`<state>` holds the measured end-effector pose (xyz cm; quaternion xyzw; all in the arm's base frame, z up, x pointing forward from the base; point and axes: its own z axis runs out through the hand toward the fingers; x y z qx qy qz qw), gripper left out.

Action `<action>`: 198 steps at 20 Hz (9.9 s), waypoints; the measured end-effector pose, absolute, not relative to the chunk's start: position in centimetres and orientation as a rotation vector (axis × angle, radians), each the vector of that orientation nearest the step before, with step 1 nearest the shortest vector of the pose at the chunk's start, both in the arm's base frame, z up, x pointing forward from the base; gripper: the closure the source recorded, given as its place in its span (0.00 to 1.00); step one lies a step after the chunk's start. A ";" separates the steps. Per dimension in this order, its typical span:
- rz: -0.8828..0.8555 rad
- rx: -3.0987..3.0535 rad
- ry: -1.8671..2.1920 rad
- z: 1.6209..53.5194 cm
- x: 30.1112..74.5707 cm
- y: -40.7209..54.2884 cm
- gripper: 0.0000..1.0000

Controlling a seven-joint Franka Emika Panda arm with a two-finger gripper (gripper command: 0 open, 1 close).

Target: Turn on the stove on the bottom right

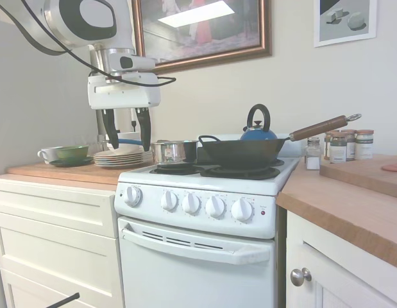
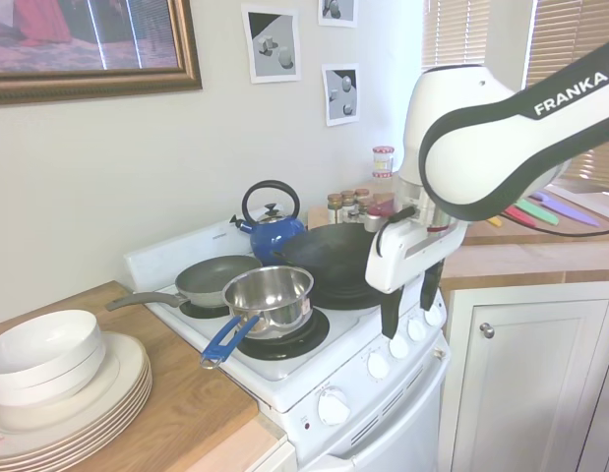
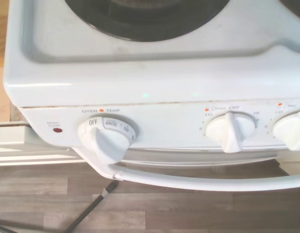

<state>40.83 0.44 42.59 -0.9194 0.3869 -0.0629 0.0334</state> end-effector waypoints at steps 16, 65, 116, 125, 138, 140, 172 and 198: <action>-0.138 -2.864 1.263 37.8 42.1 -6.3 0.00; -0.353 -2.889 1.570 30.9 44.9 -18.9 1.00; -0.379 -2.855 1.678 28.4 50.1 -21.6 1.00; -0.376 -2.865 1.666 28.5 50.3 -21.0 1.00; -0.348 -2.863 1.621 28.3 50.6 -18.0 1.00; -0.331 -2.855 1.622 27.8 50.7 -17.4 1.00; -0.349 -2.835 1.568 26.7 48.2 -16.8 1.00; -0.367 -2.753 1.402 34.7 43.6 -11.0 0.00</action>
